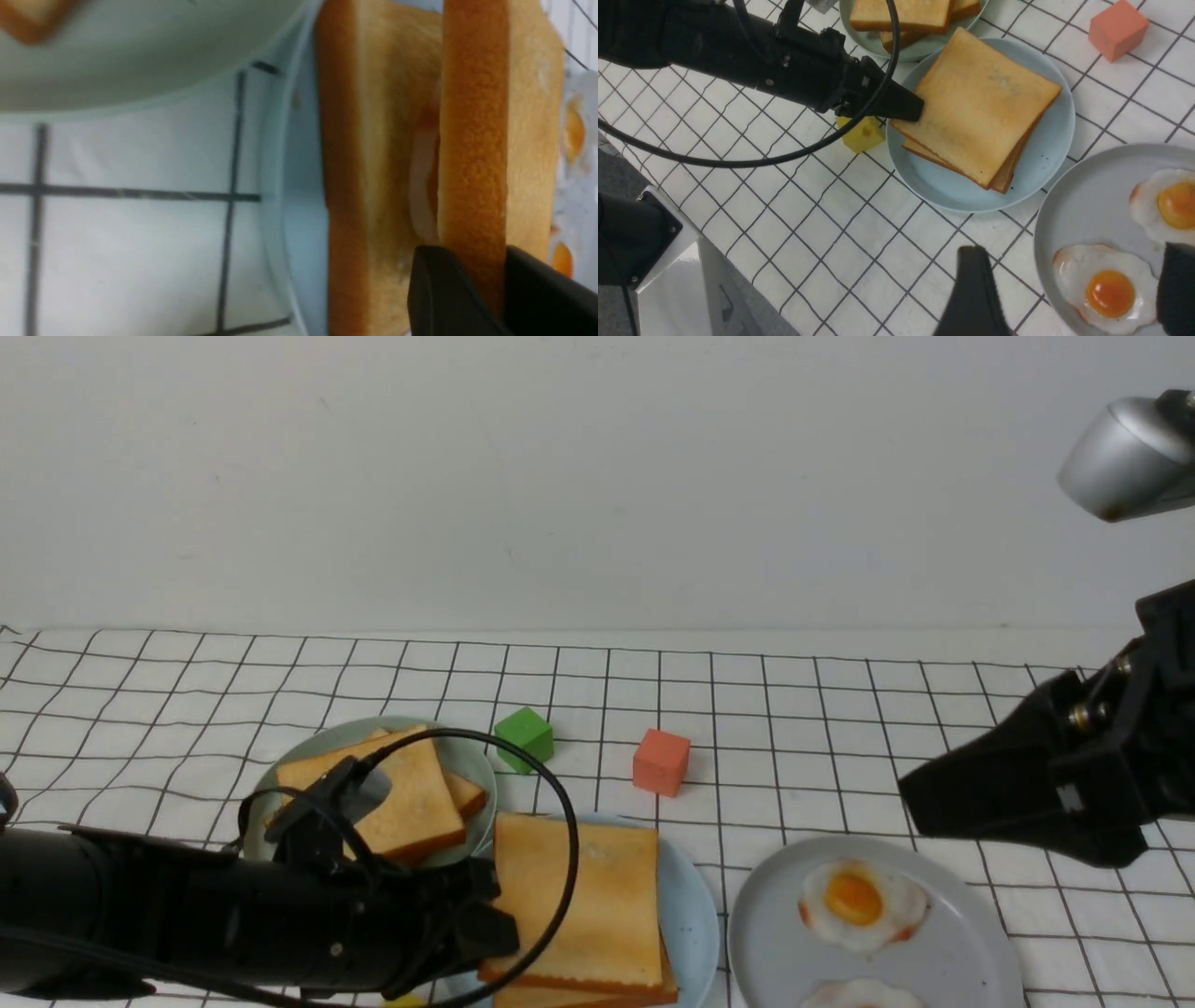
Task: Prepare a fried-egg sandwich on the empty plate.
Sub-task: Use the left arm to place a slice of bread on the fried egg in the middle
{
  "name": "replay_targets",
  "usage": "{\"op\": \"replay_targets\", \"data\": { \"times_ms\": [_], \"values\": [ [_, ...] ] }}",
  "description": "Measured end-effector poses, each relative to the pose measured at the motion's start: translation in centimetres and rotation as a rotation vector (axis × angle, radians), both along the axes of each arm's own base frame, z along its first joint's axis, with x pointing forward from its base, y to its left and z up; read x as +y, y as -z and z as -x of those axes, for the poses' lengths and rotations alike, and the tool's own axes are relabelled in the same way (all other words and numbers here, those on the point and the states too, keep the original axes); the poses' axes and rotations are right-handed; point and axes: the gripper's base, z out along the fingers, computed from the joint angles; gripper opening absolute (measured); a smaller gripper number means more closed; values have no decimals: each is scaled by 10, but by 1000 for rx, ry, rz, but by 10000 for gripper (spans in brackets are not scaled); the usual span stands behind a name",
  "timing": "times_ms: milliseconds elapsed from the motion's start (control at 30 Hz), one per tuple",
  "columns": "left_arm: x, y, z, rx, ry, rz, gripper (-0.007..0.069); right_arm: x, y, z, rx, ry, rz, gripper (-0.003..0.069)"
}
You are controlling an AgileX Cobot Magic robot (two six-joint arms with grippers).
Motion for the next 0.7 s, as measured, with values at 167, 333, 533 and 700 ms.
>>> {"op": "replay_targets", "data": {
  "times_ms": [167, 333, 533, 700],
  "values": [
    [-1, 0, 0, 2, 3, 10, 189, 0, 1, 1, 8, -5, 10, 506],
    [-4, -2, 3, 9, 44, 40, 376, 0, 0, -1, -9, 5, 3, 474],
    [-7, -4, 9, 82, 91, 57, 613, -1, -3, -5, -44, 39, -16, 268],
    [-2, -25, 12, 112, 125, -39, 661, -8, -2, -7, -44, 123, 24, 4]
  ]
}}
